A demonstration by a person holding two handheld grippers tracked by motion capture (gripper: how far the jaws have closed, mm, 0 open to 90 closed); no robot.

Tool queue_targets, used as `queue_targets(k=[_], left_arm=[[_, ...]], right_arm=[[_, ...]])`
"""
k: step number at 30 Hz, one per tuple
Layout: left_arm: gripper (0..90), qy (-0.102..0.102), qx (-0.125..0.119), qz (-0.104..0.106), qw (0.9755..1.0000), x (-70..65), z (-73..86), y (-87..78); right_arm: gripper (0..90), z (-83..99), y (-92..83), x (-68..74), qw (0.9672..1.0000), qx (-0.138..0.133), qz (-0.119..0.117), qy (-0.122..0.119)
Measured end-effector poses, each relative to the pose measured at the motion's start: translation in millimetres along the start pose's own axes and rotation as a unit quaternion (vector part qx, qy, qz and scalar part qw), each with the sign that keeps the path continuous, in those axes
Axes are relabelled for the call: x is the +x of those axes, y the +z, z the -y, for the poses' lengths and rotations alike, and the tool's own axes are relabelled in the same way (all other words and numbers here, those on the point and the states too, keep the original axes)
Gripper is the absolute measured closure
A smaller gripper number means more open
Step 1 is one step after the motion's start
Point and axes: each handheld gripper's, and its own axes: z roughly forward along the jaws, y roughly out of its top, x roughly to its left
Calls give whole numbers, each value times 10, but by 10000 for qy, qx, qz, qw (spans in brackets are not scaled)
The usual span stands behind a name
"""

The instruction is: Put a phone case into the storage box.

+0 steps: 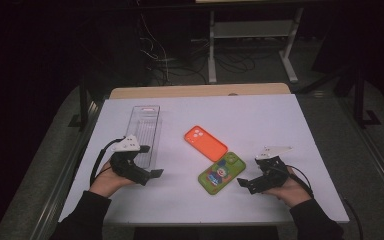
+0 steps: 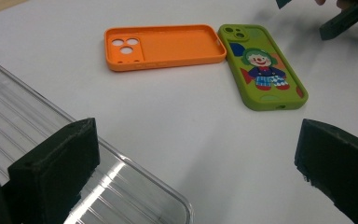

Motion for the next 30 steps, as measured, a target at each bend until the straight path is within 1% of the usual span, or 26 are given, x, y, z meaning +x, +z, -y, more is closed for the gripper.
queue_targets(k=[1,2,3,4,5,7,8,9,10,12,14,15,16,17,18,19,20,21,22,23,24,25,26,27,30], left_arm=[[0,14,0,-2,10000,1,-1,-3],[0,17,-19,3,10000,2,-2,-5],[0,24,-35,3,10000,7,-4,-5],[0,19,-56,-1,10000,8,-4,-6],[0,14,-66,3,10000,9,-5,-7],[0,51,-70,6,10000,16,-4,-6],[0,20,-80,13,10000,10,-1,-5],[0,33,-71,17,10000,10,2,-5],[0,41,-58,18,10000,10,4,-5],[0,31,-81,21,10000,12,1,-7],[0,43,-97,24,9999,20,-6,-4],[0,69,-78,23,9999,23,-6,-3],[0,84,-59,16,9999,25,-6,1],[0,40,-56,29,10000,19,-3,6],[0,39,-52,40,10000,19,-3,7],[0,53,-44,46,10000,19,-6,6],[0,97,-39,51,9999,22,-9,4],[0,87,-46,57,9999,18,-7,5],[0,45,-49,79,9999,10,-4,7],[0,72,-35,78,9999,15,-4,6],[0,79,-46,77,9999,18,-2,10],[0,46,-80,82,9999,18,1,15],[0,-15,-86,82,9999,14,5,16],[0,-17,-90,84,9999,18,6,16],[0,23,-52,78,10000,28,10,13]], right_arm=[[0,0,0,0,10000,0,0,0],[0,21,6,-8,9999,2,48,-128],[0,31,5,6,9999,47,75,-76],[0,39,1,3,9999,99,98,-80],[0,44,0,-2,9999,79,91,-67],[0,45,-4,-14,9999,49,102,-121],[0,38,-14,-10,9999,74,76,-78],[0,26,-23,-18,10000,-16,-4,-79],[0,26,-23,-18,10000,-16,-4,-79],[0,16,-41,-33,9999,-120,-50,-67],[0,5,-51,-44,9999,-90,-43,14],[0,-2,-58,-47,10000,-13,-35,45],[0,-17,-65,-42,9999,18,-43,99],[0,-29,-72,-44,9999,24,-61,81],[0,-50,-81,-40,9999,45,-105,104],[0,-70,-84,-38,9999,45,-98,86],[0,-94,-93,-31,9998,83,-112,130],[0,-116,-90,-36,9998,101,-108,120],[0,-142,-91,-28,9997,145,-126,180],[0,-163,-92,-25,9997,163,-122,131],[0,-181,-95,-20,9996,191,-110,153],[0,-203,-97,-23,9996,217,-142,136],[8,-227,-100,-24,9995,215,-174,168],[15,-252,-99,-26,9994,209,-181,208],[15,-360,-102,-33,9994,251,-134,171]])
